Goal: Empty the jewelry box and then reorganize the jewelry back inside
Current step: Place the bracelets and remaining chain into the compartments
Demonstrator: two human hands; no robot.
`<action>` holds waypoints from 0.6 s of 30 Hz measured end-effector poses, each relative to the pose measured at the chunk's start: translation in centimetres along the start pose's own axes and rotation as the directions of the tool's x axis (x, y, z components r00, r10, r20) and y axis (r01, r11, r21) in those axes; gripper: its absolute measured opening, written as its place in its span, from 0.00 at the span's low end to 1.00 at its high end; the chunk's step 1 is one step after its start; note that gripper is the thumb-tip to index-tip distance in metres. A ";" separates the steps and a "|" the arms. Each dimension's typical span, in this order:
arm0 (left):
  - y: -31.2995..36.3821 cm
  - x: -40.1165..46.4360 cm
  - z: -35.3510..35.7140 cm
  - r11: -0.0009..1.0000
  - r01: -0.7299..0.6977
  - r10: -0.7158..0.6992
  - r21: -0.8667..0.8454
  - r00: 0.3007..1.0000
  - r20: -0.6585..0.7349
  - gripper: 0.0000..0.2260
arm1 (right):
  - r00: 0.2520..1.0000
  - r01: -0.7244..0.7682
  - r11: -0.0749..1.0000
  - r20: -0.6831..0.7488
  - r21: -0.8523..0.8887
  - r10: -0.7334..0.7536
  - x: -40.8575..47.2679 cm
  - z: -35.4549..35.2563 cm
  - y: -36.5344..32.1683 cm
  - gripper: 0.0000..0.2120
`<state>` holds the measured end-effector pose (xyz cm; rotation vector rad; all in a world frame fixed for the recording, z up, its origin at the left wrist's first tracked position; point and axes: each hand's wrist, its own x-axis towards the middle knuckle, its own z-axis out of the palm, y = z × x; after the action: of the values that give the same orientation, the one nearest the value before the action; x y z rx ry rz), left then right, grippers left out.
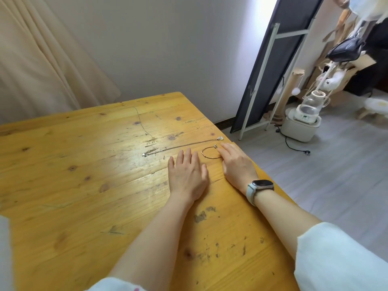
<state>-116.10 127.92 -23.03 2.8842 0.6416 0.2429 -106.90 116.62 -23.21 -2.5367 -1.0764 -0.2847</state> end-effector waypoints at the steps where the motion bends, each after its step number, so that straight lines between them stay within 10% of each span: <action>1: -0.1 -0.5 -0.2 1.000 0.024 -0.024 0.003 1.000 -0.017 0.21 | 1.000 -0.027 1.000 -0.008 -0.003 0.027 -0.5 -0.1 -0.6 0.18; 18: -25.0 -20.7 -18.1 0.903 0.401 -0.294 0.154 0.839 -0.458 0.17 | 0.847 0.484 0.796 0.036 0.363 -0.531 -1.7 -1.0 -33.0 0.18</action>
<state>-148.23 143.73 -13.10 2.8738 1.3501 0.8053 -132.01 136.25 -14.47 -1.9417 -1.6988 -0.0476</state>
